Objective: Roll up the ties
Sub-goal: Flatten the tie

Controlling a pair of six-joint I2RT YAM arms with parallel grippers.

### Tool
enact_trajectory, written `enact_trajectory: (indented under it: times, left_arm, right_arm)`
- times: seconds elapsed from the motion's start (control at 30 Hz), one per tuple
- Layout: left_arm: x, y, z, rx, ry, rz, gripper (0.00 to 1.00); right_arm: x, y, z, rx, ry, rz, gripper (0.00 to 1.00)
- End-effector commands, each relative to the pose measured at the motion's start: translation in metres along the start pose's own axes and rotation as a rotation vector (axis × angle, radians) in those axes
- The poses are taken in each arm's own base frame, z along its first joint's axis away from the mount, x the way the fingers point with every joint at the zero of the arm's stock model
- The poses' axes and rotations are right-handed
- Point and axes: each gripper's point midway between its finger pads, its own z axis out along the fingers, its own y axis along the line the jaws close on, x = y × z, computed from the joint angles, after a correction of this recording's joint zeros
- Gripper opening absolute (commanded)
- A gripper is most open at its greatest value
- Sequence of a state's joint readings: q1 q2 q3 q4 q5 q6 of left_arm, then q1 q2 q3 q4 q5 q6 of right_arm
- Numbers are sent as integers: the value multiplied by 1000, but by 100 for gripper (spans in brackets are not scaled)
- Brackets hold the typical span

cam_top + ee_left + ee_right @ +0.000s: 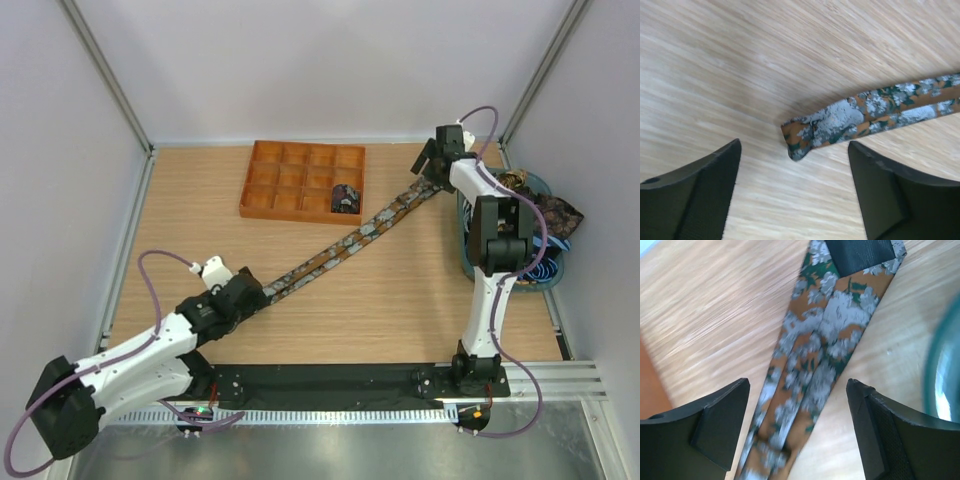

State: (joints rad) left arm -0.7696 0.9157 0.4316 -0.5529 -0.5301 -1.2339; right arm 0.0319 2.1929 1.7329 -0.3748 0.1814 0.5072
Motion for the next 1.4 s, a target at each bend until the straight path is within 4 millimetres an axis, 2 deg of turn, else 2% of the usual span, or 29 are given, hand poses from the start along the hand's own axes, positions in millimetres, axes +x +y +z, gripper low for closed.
enact_trajectory:
  times: [0.0,0.03,0.07,0.1,0.13,0.2,0.27,0.3,0.33,0.37,0.4,0.43,0.47,0.5,0.53,0.57,0.63,0.67,0.73,0.8,0.93,0.97,1.03,1.07,1.1,1.13,1.17,1.37]
  left_arm:
    - [-13,7,-17,10,-24,22,91]
    - [-14,13,-21,-8,-22,29,96]
    - [-18,14,-25,-5,-29,25,100]
    - [-22,14,-29,3,-35,23,100]
    - [-27,16,-34,-11,-39,39,100]
    - [-34,15,-37,-20,-44,53,100]
    - [-45,11,-37,-14,-47,62,100]
    - [-49,10,-35,-13,-45,60,100]
    - [-51,11,-32,-13,-18,67,100]
    - [-58,2,-28,25,-24,46,100]
    - [-61,-2,-25,46,-17,31,100]
    - [-58,-4,-18,48,19,27,100]
    - [-63,-11,-10,96,48,-15,100]
    - [-62,-16,-6,130,82,-23,100]
    - [-58,-14,6,119,131,-32,99]
    - [-66,-24,10,176,140,-42,95]
    - [-65,-32,17,199,176,-16,92]
    - [-60,-35,22,198,211,-7,92]
    - [-65,-48,24,255,199,-11,92]
    - [-65,-53,29,278,190,-35,92]
    - [-61,-53,35,277,205,-30,91]
    - [-60,-54,36,281,210,-31,91]
    - [-54,-54,40,287,225,-26,90]
    - [-51,-53,42,279,227,-24,89]
    - [-50,-52,44,273,225,-17,89]
    - [-46,-49,47,252,216,-4,89]
    - [-47,-50,48,259,206,-1,89]
    - [-35,-49,54,264,241,17,88]
  right_arm:
    - [-45,29,-70,-131,-119,-40,86]
    - [-41,33,-82,-155,-117,-66,84]
    - [-31,47,-92,-174,-110,-128,84]
    - [-27,47,-98,-144,-118,-163,84]
    - [-14,48,-104,-125,-91,-209,83]
    - [16,69,-125,-185,-56,-297,78]
    - [32,82,-146,-226,-60,-331,74]
    - [46,91,-155,-257,-50,-364,71]
    - [74,101,-162,-286,-23,-400,70]
    - [83,109,-177,-323,-28,-413,68]
    - [107,109,-180,-348,6,-445,67]
    - [128,127,-194,-407,11,-476,67]
    - [135,132,-206,-435,7,-479,66]
    - [152,134,-207,-445,25,-487,66]
    - [171,145,-220,-482,39,-516,66]
    - [182,149,-224,-493,52,-524,65]
    - [213,158,-234,-509,97,-540,64]
    - [221,160,-237,-507,101,-545,65]
    - [238,160,-237,-495,108,-489,70]
    - [259,163,-238,-531,113,-430,75]
    - [273,169,-239,-523,99,-264,91]
    - [273,181,-248,-529,93,-211,93]
    - [279,173,-234,-390,117,-188,97]
    - [278,172,-232,-324,119,-154,97]
    - [274,178,-244,-282,121,-161,98]
    - [265,175,-243,-223,67,-139,99]
    - [265,180,-243,-199,71,-116,99]
    - [283,182,-245,-139,178,-38,100]
